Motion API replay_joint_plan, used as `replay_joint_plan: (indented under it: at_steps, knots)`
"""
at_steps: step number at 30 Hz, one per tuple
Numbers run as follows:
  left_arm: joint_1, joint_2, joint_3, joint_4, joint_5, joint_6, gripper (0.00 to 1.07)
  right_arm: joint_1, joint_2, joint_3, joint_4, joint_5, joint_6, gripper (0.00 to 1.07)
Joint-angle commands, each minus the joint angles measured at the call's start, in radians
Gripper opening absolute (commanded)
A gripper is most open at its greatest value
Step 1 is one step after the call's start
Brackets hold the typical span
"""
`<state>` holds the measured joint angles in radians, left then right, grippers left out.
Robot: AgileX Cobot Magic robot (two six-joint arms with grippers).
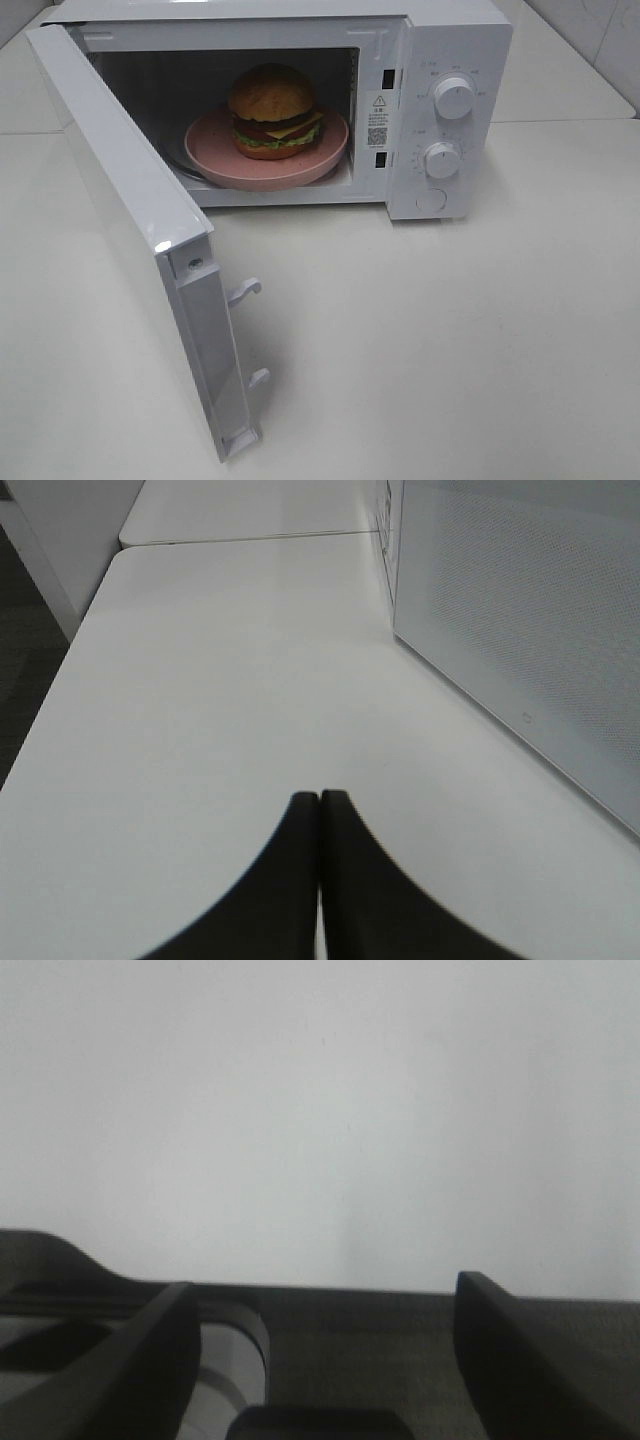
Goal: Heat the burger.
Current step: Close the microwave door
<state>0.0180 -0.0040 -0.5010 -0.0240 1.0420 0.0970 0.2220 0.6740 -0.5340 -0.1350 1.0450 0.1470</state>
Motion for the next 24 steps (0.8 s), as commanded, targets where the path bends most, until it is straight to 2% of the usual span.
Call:
replay_joint_plan:
  at_steps: [1, 7, 11, 16, 24]
  knots:
    - [0.003, -0.020, 0.001, -0.005, -0.003, -0.001, 0.00, -0.001, -0.084, 0.026, 0.006, -0.049, -0.006, 0.67]
    - [0.003, -0.020, 0.001, -0.005, -0.003, -0.001, 0.00, -0.001, -0.251, 0.026, 0.050, -0.052, -0.080, 0.65]
    - [0.003, -0.020, 0.001, -0.005, -0.003, -0.001, 0.00, -0.001, -0.335, 0.027, 0.049, -0.052, -0.085, 0.63]
    - [0.003, -0.020, 0.001, -0.005, -0.003, -0.001, 0.00, -0.001, -0.522, 0.027, 0.049, -0.051, -0.084, 0.57]
    - [0.003, -0.020, 0.001, -0.005, -0.003, -0.001, 0.00, -0.001, -0.692, 0.033, 0.048, -0.046, -0.084, 0.55]
